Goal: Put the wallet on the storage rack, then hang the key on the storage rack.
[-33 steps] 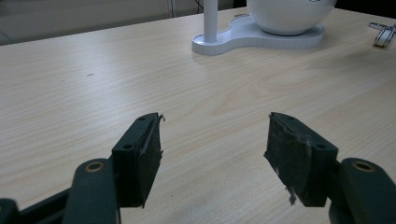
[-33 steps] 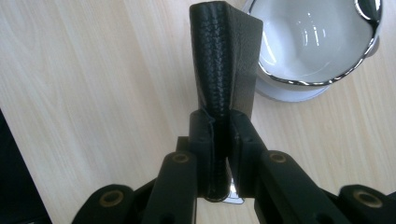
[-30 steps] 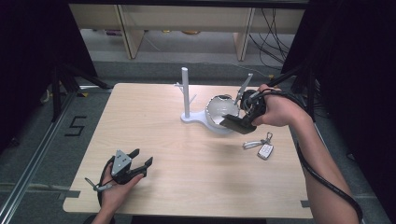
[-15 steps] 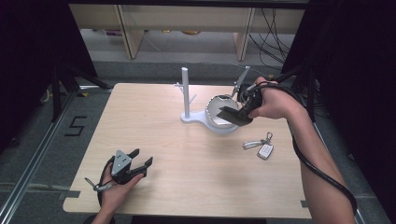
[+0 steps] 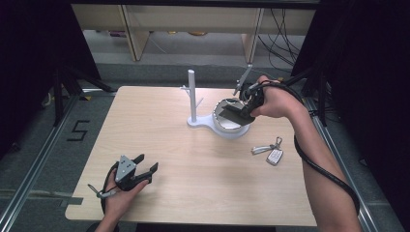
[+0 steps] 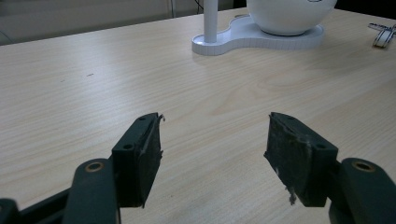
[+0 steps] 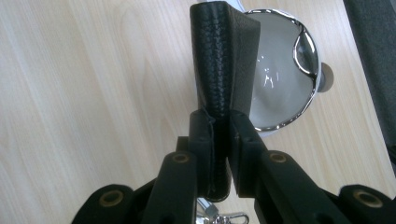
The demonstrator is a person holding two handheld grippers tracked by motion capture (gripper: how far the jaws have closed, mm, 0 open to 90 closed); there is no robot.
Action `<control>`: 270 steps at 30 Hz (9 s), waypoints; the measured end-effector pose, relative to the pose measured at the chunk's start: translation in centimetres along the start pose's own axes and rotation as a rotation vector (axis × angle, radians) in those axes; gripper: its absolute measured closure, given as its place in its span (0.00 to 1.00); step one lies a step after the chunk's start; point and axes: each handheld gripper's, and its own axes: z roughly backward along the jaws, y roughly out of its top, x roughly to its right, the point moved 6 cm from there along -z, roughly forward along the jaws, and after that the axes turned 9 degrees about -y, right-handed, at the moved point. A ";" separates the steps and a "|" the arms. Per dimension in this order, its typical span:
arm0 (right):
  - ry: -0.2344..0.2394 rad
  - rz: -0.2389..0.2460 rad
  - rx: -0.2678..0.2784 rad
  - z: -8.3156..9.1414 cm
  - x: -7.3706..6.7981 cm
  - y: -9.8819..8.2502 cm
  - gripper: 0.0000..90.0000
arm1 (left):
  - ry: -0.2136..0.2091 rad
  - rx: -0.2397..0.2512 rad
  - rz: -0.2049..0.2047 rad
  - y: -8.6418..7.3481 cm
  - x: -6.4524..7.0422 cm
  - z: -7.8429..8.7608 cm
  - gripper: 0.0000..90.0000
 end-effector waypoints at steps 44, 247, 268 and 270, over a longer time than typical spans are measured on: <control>-0.048 -0.037 0.042 -4.5 2.3 0.6 0.86 | 0.005 -0.005 -0.001 0.0 0.0 0.1 0.38; -0.227 -1.010 -0.115 -13.5 2.7 -18.8 0.98 | 0.011 -0.031 -0.007 -0.1 0.3 0.1 0.39; -0.316 -0.923 0.193 -9.4 2.7 -17.2 0.98 | 0.002 -0.018 -0.015 -0.1 0.4 0.0 0.39; -0.303 -0.974 0.198 -8.7 2.4 -16.6 1.00 | -0.003 -0.013 -0.014 -0.1 0.4 -0.1 0.39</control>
